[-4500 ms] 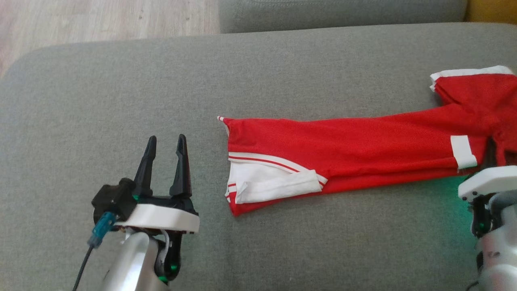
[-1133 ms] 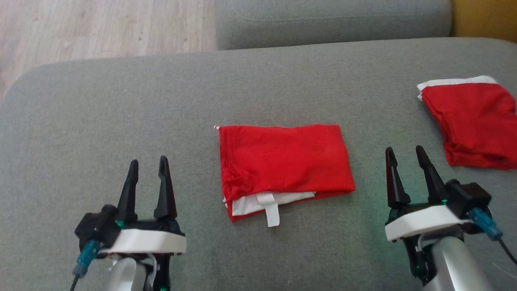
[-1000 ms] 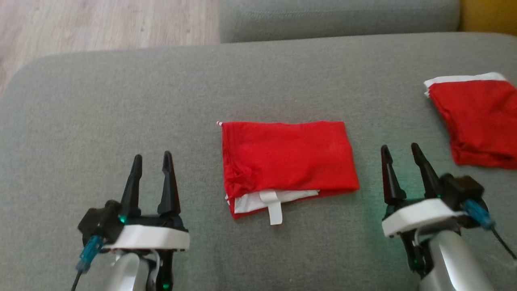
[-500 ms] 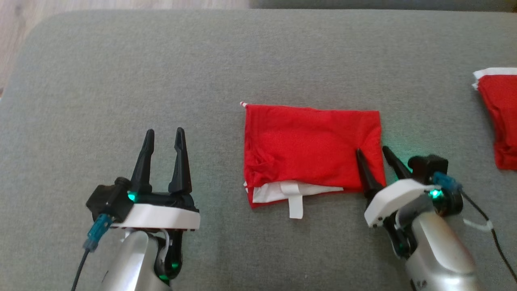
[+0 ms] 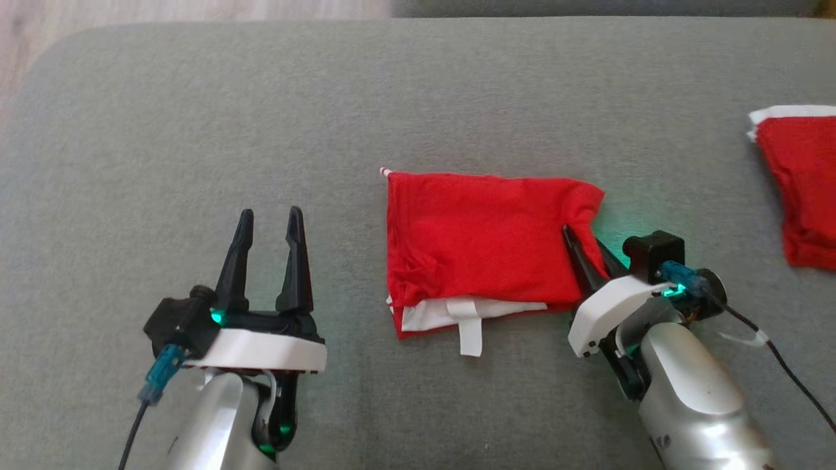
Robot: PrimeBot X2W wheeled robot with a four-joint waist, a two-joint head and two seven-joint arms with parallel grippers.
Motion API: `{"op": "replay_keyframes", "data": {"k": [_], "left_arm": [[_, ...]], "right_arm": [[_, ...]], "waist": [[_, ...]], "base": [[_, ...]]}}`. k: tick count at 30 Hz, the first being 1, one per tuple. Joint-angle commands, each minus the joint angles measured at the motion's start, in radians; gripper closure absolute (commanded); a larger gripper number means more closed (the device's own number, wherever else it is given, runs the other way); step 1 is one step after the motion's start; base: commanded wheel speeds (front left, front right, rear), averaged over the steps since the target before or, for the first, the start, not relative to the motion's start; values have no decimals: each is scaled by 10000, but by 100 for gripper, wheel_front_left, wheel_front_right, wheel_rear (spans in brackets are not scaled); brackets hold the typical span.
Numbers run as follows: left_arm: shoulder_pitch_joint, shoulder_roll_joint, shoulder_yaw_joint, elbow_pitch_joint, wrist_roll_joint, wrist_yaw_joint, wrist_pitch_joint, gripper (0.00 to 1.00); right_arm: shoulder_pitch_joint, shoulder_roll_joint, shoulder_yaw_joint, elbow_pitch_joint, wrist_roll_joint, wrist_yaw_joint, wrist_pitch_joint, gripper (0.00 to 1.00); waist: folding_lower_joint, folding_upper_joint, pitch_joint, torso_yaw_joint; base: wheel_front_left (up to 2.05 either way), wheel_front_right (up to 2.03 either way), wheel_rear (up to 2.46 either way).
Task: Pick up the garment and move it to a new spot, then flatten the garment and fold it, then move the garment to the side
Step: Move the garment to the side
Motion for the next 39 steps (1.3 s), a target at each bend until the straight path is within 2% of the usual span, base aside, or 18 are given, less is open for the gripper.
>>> {"op": "replay_keyframes", "data": {"k": [1,5,9,15,20,26,31,39], "left_arm": [[-318,53,259,-294,93,-15,-93,0],[-356,53,61,-328,84,-26,-93,0],[-463,53,-238,-420,0,44,-93,0],[-796,53,-689,-704,-184,303,-93,0],[-1134,53,-919,-881,-220,416,-93,0],[-1452,53,-870,-949,-209,387,-93,0],[-1628,53,-836,-905,-107,265,-93,0],[-1774,53,-676,-874,90,184,-93,0]], "right_arm": [[-249,95,146,-230,-115,-7,-161,100],[-439,-69,165,-493,-635,-7,-348,100],[-622,-588,389,-984,-803,-7,-315,100],[-1084,-1781,672,-2080,-353,-7,132,100],[-1620,-3058,520,-2869,34,-7,532,100],[-2231,-4201,25,-3064,210,-7,923,100],[-2502,-5061,-381,-2386,192,-7,1129,100],[-2834,-5654,-1193,-983,52,-7,1063,100]], "waist": [[-1,0,-138,-199],[-1,0,-314,-681],[-1,0,-430,-1272],[-1,0,-253,-2181],[-1,0,122,-2575],[-1,0,600,-2617],[-1,0,917,-2424],[-1,0,1377,-2072]], "base": [[0,0,0],[0,0,0],[0,0,0],[0,0,0],[0,0,0],[0,0,0],[0,0,0],[0,0,0]]}}
